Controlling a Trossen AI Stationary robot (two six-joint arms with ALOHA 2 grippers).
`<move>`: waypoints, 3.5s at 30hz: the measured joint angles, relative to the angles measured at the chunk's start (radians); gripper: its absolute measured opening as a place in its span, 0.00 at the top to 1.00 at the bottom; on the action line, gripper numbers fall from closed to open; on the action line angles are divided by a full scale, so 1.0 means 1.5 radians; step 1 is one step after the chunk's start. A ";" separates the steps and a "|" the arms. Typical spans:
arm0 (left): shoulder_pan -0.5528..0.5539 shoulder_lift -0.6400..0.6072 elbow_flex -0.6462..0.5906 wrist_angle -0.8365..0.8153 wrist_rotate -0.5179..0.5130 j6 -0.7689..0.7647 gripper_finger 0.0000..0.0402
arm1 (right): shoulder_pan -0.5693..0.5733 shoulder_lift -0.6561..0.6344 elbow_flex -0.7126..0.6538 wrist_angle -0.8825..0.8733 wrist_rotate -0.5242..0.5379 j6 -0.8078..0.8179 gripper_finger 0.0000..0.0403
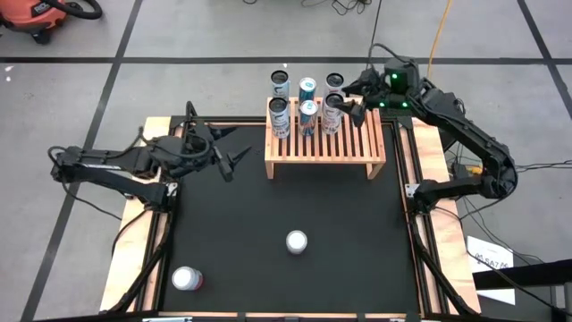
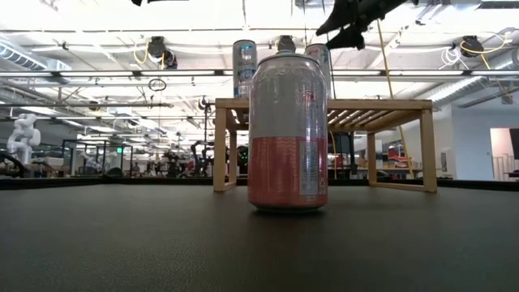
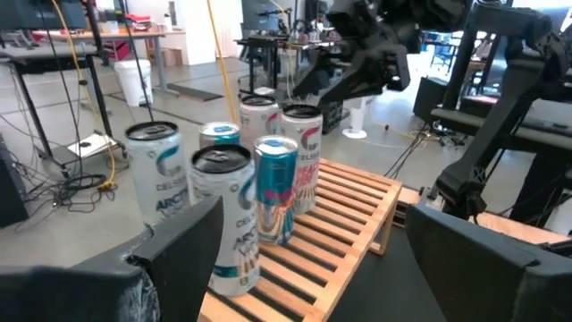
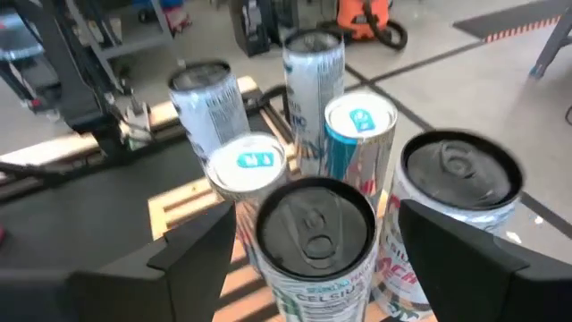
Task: Place canned beverage on shelf
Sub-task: Put the white soda can on the shelf
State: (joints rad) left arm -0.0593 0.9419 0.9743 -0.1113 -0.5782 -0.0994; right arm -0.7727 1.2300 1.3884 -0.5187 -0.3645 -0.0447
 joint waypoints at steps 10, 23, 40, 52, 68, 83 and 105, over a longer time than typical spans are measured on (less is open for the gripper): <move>0.000 -0.048 0.001 -0.007 0.006 -0.032 0.13 | 0.029 -0.078 0.000 0.059 -0.003 0.097 0.25; -0.012 -0.030 -0.012 -0.139 0.095 -0.193 0.13 | 0.254 -0.087 0.000 0.110 0.044 0.203 0.25; -0.266 -0.030 -0.012 -0.290 0.270 -0.383 0.13 | 0.522 0.024 0.000 0.209 0.280 0.292 0.25; -0.532 0.027 -0.012 -0.398 0.314 -0.609 0.13 | 0.682 0.096 0.000 0.196 0.434 0.378 0.25; -0.688 0.180 -0.012 -0.469 0.320 -0.752 0.13 | 0.788 0.180 0.000 0.209 0.594 0.460 0.25; -0.712 0.290 -0.012 -0.504 0.328 -0.745 0.13 | 0.796 0.193 0.000 0.214 0.596 0.477 0.25; -0.561 0.255 0.087 -0.672 0.294 -0.521 0.32 | 0.795 0.193 0.000 0.215 0.609 0.461 0.25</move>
State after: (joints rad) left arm -0.9016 1.3248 1.1045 -1.1197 -0.1364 -0.8802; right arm 0.4195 1.5192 1.3884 -0.1969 0.5488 0.6462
